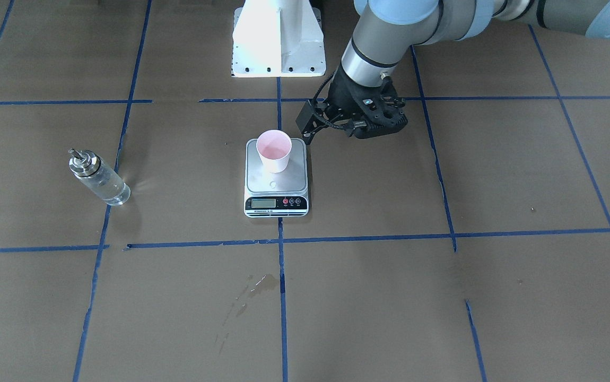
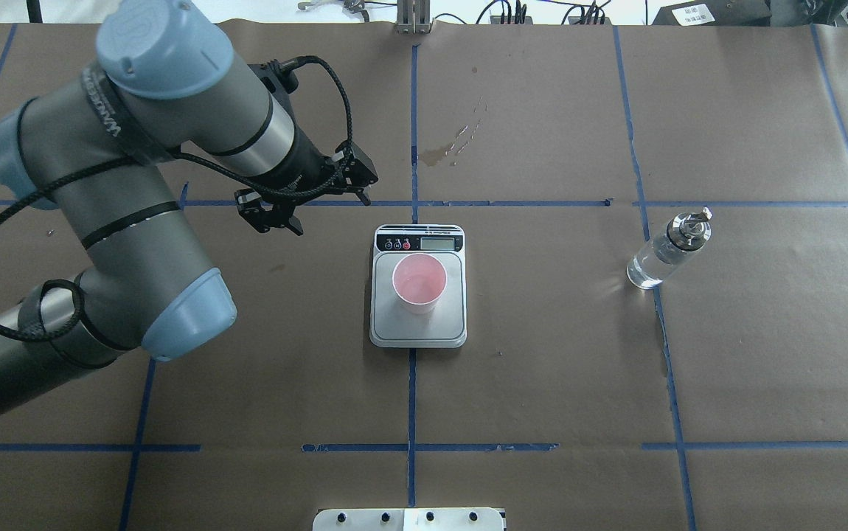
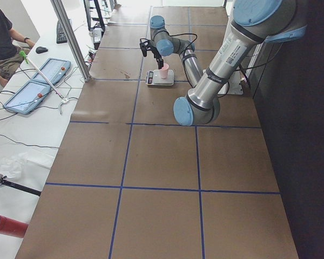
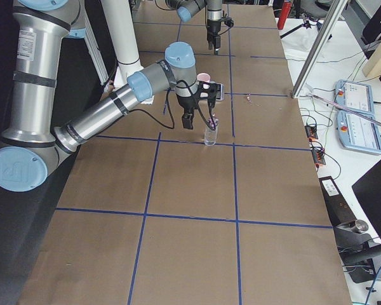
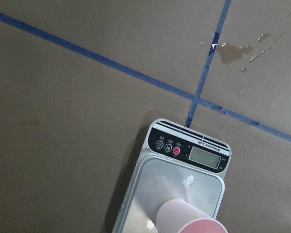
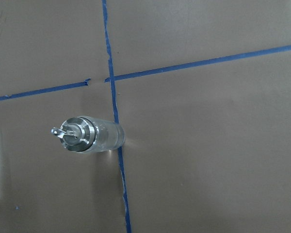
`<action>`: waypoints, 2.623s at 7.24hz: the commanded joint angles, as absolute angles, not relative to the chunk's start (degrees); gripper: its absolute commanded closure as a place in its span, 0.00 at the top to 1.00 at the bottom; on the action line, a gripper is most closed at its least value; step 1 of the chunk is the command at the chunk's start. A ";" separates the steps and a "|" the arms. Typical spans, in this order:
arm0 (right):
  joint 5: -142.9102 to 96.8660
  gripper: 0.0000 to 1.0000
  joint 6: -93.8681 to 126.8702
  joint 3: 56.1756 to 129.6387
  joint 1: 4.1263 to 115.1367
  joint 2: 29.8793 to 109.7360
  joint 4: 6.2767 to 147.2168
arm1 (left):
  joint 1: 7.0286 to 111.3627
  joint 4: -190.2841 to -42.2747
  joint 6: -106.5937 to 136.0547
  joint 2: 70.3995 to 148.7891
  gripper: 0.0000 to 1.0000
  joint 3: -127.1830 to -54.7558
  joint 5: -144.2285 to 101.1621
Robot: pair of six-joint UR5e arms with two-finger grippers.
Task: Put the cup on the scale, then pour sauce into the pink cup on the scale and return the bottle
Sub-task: 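Withdraw the left gripper while the right gripper reaches to the glass bottle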
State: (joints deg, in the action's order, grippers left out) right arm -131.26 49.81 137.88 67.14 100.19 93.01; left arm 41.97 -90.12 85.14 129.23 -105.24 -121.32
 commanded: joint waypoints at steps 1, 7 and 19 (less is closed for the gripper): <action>-111.02 1.00 72.80 139.92 46.32 101.16 82.90 | 44.82 -90.09 82.01 127.45 1.00 -107.04 -121.99; -69.92 1.00 86.37 132.30 19.01 107.07 70.66 | 59.55 -89.04 48.07 109.81 1.00 -113.46 -123.49; -47.37 1.00 85.26 111.19 14.77 91.94 70.66 | 71.10 -89.56 14.50 100.28 1.00 -108.72 -123.40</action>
State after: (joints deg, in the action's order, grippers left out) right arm -47.43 85.75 112.28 14.80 92.55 70.67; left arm 71.10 -89.56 14.50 100.25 -108.70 -123.40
